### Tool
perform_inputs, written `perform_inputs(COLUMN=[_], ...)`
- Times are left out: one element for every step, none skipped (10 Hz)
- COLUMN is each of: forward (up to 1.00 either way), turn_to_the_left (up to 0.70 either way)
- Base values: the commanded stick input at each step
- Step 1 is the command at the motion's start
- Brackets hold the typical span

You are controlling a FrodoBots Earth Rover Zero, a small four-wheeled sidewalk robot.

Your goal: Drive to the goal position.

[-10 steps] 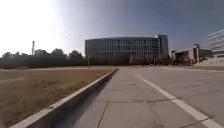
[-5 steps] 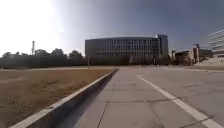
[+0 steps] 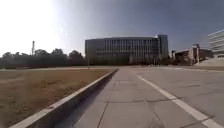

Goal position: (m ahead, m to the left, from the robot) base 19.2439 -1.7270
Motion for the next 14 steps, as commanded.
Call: perform_inputs(forward=[0.05,0.05,0.05,0.05,0.05,0.05,0.04,0.04,0.05,0.04,0.05,0.05,0.05,0.05], turn_to_the_left=[0.0,0.0,0.0,0.0,0.0,0.0,0.0,0.0,0.0,0.0,0.0,0.0,0.0,0.0])
